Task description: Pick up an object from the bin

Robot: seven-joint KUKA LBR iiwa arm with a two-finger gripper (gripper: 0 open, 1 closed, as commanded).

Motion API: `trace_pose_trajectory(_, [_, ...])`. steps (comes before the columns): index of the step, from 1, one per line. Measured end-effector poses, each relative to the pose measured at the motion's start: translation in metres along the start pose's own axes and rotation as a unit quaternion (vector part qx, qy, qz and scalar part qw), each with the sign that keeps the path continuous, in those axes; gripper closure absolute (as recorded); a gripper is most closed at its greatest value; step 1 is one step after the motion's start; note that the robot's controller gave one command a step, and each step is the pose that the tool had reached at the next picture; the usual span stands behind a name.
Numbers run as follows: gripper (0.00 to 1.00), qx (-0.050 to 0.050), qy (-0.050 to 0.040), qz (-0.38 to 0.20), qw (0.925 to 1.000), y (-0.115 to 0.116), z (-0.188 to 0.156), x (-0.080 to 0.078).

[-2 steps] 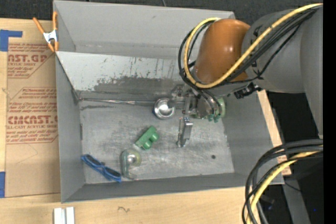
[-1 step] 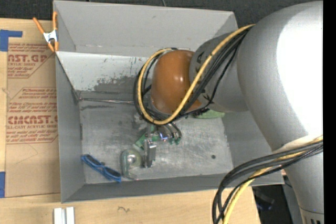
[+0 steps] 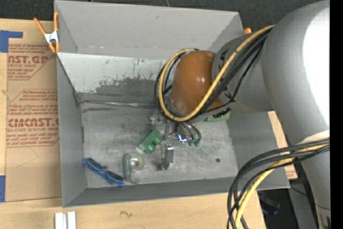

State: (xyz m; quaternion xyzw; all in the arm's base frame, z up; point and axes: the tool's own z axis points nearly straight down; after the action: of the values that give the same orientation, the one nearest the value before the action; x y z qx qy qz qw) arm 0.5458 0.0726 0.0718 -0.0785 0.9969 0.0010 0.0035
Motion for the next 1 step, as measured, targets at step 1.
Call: trace_pose_trajectory(1, [1.00, 0.000, -0.0028, -0.001, 1.0000, 0.0012, -0.0011, -0.0016])
